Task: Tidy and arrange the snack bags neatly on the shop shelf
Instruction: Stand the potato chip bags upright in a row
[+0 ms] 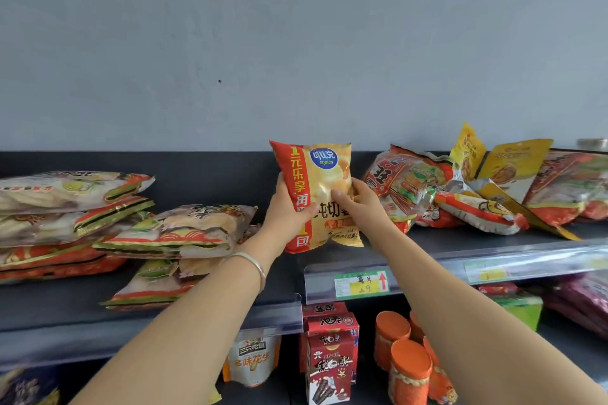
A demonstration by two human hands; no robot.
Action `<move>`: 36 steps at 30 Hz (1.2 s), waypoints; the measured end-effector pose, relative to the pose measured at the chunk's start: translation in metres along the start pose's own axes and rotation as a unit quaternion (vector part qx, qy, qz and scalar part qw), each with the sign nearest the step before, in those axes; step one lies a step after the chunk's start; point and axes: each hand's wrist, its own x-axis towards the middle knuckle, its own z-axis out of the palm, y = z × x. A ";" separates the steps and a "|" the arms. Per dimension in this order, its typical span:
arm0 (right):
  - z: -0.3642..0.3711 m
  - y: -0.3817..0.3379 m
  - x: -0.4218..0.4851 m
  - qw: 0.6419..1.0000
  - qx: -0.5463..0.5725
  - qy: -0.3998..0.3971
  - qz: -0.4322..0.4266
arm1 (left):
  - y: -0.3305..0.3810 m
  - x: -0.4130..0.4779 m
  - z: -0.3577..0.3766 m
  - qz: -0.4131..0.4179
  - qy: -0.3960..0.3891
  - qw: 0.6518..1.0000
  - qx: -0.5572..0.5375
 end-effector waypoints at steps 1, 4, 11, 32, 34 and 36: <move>-0.005 0.003 0.001 1.000 -0.018 0.009 0.003 | -0.004 0.002 0.007 -0.013 -0.010 1.000 0.007; -0.014 0.012 0.005 0.997 -0.077 0.028 0.011 | -0.017 0.003 0.025 -0.036 -0.032 0.999 0.020; -0.024 0.012 0.002 0.989 -0.135 0.056 0.008 | -0.020 0.008 0.030 -0.057 -0.075 0.995 -0.014; -0.093 0.022 -0.001 0.901 -0.327 0.257 -0.127 | 0.033 -0.001 0.103 0.305 -0.013 0.922 0.238; -0.117 0.024 0.007 0.891 -0.335 0.276 -0.136 | 0.040 0.006 0.126 0.282 -0.023 0.931 0.232; -0.141 0.027 0.014 0.887 -0.330 0.289 -0.147 | 0.046 0.012 0.148 0.247 -0.036 0.941 0.228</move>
